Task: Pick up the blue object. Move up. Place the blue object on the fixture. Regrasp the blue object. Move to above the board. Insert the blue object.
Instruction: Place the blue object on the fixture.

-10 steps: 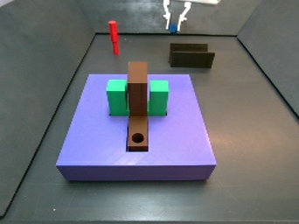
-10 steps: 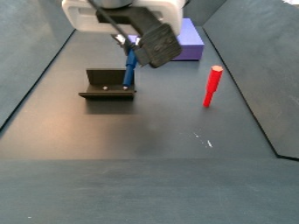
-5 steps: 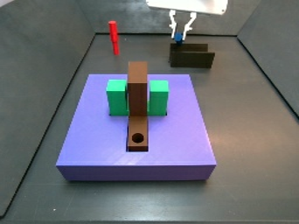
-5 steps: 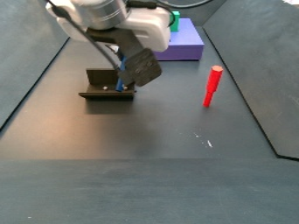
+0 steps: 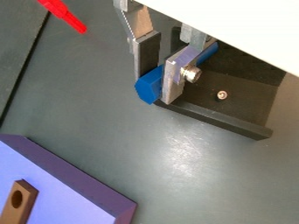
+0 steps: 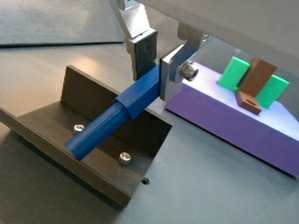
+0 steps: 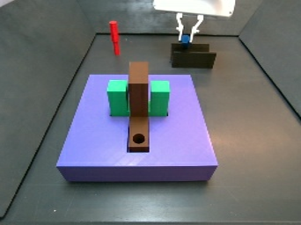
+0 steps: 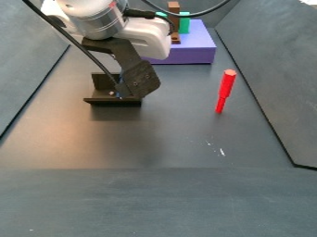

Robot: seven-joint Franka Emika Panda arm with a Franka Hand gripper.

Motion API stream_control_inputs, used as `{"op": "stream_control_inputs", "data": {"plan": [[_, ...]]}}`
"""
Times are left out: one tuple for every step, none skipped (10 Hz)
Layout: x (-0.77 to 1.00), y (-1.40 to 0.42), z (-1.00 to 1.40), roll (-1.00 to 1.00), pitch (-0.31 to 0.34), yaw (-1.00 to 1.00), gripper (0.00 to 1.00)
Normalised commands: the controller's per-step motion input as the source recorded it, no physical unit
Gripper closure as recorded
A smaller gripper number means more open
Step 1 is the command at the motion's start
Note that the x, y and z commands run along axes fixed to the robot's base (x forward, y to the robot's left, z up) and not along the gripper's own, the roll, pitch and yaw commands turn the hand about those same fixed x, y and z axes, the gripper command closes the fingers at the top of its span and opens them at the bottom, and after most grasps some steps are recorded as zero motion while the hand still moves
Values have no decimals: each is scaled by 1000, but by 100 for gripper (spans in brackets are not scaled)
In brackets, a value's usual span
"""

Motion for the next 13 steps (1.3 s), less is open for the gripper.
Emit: {"op": "stream_control_inputs", "data": {"plan": [[777, 3, -169, 31, 229, 29, 100], [754, 0, -140, 0, 206, 94, 100], [660, 0, -43, -151, 163, 69, 100], [723, 0, 0, -374, 140, 0, 100], [814, 0, 57, -406, 134, 0, 100], [737, 40, 43, -571, 109, 0, 100], [774, 0, 0, -514, 103, 0, 100], [671, 0, -23, -391, 94, 11, 100], [586, 0, -191, -200, 103, 54, 100], [697, 0, -231, 0, 154, 17, 100], [777, 0, -140, 243, 291, 149, 100], [517, 20, -74, 440, 289, 197, 100], [403, 20, -43, 466, 257, 177, 100]]}}
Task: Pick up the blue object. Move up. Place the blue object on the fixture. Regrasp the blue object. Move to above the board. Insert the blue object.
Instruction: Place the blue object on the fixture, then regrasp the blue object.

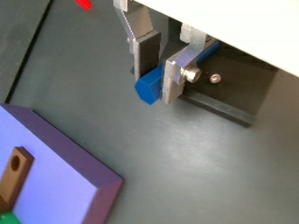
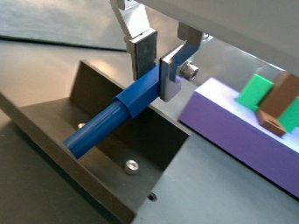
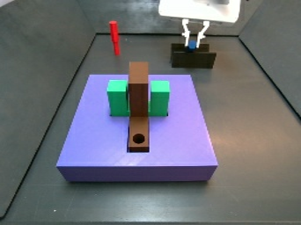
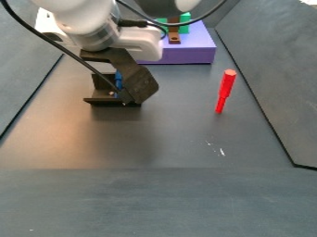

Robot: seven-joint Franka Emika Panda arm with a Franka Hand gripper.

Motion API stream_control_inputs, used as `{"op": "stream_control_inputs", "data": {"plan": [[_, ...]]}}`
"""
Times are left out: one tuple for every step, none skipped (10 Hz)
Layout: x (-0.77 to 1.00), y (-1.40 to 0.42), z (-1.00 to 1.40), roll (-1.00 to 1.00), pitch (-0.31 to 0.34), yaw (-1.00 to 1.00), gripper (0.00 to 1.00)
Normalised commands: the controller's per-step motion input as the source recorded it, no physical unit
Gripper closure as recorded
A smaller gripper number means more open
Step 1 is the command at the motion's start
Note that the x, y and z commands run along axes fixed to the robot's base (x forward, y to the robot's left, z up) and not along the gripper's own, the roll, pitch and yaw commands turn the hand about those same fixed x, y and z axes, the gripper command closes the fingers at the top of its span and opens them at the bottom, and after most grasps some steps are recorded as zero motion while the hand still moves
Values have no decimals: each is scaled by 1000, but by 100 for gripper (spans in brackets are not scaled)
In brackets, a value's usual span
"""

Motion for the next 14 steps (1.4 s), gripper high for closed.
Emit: {"op": "stream_control_inputs", "data": {"plan": [[0, 0, 0, 114, 0, 0, 100], [0, 0, 0, 0, 0, 0, 100], [0, 0, 0, 0, 0, 0, 0], [-337, -183, 346, 1000, 0, 160, 0], [-283, -177, 286, 1000, 0, 177, 0], [-243, -157, 206, 1000, 0, 200, 0], [-229, -169, 209, 1000, 0, 217, 0], [-66, -189, 303, 1000, -40, 231, 0], [0, -43, 211, 860, -160, 209, 0], [294, 0, 169, 606, -140, 251, 0], [411, 0, 97, 366, -180, 254, 0], [457, -3, 9, 131, -229, 220, 0], [394, 0, -34, 0, -257, 177, 0], [34, -40, -223, 300, -394, 60, 0]]}}
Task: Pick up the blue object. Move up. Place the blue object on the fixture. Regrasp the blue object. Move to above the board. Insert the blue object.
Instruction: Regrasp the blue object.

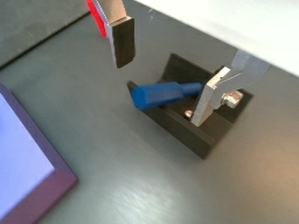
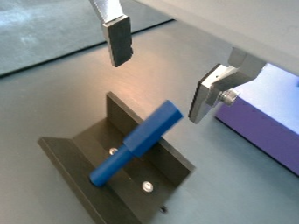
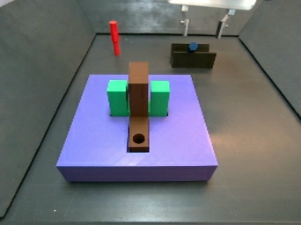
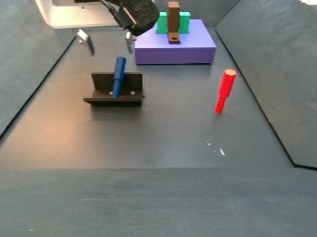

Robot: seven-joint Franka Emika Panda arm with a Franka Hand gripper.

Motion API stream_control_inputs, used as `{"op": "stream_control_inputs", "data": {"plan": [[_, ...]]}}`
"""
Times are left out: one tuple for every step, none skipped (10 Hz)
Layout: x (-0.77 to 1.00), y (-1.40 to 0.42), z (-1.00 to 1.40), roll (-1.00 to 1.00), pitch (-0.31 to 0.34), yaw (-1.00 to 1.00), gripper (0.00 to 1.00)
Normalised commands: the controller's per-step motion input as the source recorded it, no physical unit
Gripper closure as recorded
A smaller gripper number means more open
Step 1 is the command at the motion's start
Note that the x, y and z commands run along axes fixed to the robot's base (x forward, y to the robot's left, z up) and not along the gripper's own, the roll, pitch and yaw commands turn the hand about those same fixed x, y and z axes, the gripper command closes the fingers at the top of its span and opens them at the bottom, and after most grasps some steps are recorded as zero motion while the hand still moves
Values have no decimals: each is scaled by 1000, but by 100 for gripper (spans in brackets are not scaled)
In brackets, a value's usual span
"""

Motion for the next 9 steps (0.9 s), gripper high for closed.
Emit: {"op": "stream_control_inputs", "data": {"plan": [[0, 0, -114, 720, -357, 3, 0], [-77, 0, 0, 1000, -214, 54, 0], [-80, 0, 0, 1000, -100, 114, 0], [-9, 0, 0, 1000, -83, 146, 0], [0, -9, 0, 1000, -83, 191, 0], [0, -29, 0, 1000, -29, 274, 0], [0, -29, 0, 1000, -3, 306, 0], [0, -23, 0, 1000, 0, 317, 0], [-14, -31, 0, 1000, 0, 331, 0]]}}
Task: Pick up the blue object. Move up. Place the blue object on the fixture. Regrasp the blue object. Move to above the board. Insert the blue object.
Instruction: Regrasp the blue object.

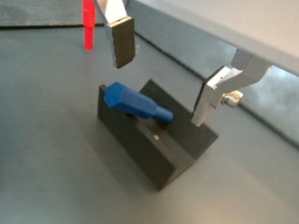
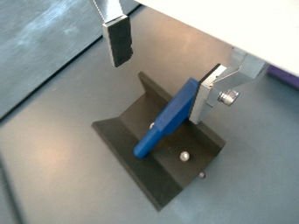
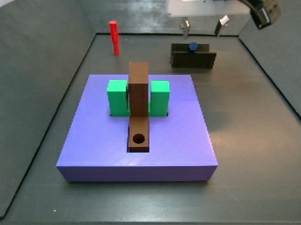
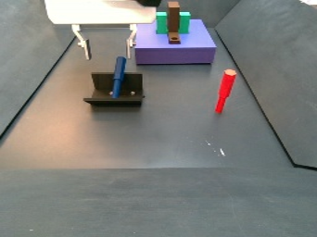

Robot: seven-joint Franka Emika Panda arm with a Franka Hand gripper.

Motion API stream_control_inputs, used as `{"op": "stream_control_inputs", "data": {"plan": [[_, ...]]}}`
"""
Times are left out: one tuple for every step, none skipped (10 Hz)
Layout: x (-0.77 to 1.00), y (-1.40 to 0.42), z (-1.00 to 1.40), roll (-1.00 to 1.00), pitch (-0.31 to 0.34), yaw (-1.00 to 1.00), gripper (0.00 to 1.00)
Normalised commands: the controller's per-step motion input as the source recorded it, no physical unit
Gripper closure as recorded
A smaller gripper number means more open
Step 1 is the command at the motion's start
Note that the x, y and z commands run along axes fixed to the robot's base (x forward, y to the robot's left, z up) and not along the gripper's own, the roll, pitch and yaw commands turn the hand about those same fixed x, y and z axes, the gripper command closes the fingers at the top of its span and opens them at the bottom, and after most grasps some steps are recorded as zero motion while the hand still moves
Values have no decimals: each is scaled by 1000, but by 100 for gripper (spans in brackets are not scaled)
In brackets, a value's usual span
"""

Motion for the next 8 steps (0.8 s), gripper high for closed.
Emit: {"op": "stream_control_inputs", "data": {"plan": [[-94, -120, 0, 1000, 0, 351, 0], [-66, -214, -91, 1000, -11, 357, 0], [-77, -226, -103, 1000, -6, 351, 0], [-23, -200, -126, 1000, -6, 291, 0], [26, -154, -197, 686, 0, 126, 0], [0, 0, 0, 83, 0, 0, 0], [0, 29, 0, 0, 0, 0, 0], [14, 0, -117, 94, 60, -137, 0]]}}
